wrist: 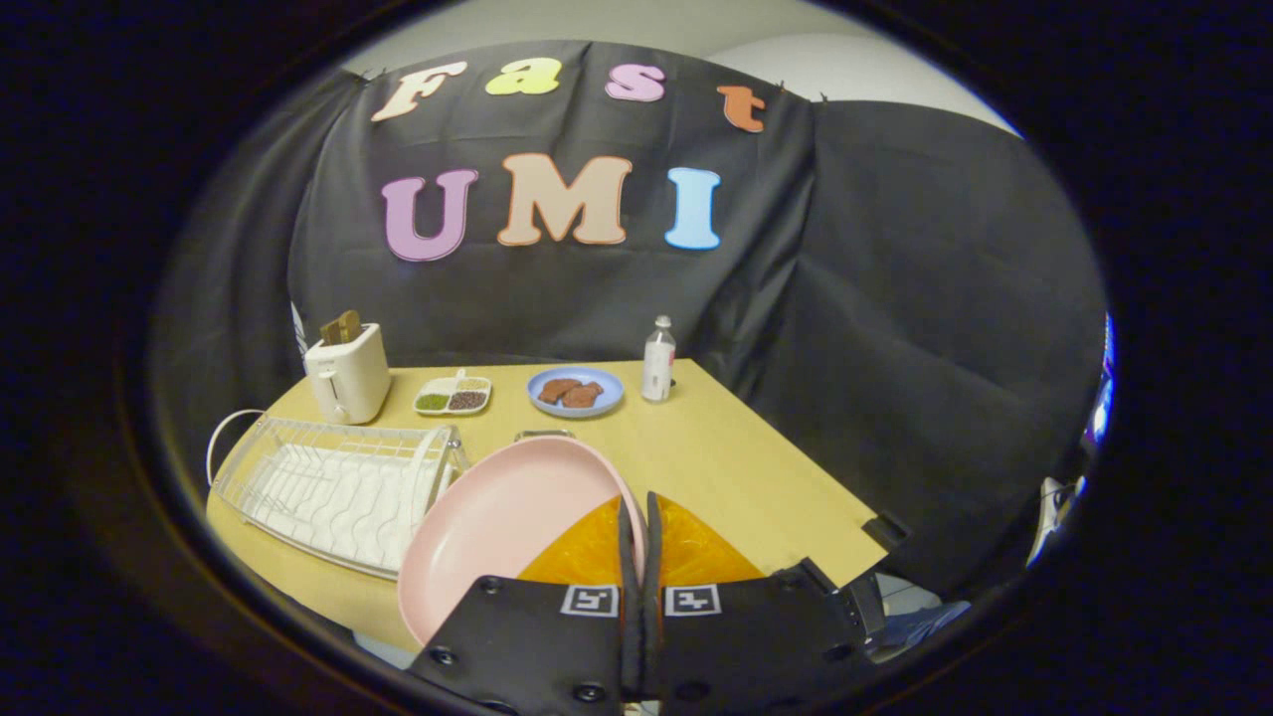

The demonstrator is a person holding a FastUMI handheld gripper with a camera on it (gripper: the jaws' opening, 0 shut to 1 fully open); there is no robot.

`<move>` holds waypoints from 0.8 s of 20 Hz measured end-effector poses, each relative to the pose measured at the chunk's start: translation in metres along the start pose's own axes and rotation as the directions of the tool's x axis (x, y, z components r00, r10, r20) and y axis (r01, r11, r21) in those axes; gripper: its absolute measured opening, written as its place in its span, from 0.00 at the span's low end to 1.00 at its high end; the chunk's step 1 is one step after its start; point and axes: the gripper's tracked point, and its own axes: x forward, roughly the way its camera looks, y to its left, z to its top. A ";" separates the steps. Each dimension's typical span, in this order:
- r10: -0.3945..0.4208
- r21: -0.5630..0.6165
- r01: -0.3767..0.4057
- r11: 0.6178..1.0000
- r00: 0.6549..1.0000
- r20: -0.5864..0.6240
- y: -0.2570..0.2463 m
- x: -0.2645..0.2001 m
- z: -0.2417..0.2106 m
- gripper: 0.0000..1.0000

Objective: Take the plate from the dish rack, then take the spoon from the basket and place it into the plate.

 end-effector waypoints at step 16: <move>0.156 0.239 -0.124 0.963 0.980 -0.123 -0.044 0.100 -0.106 0.03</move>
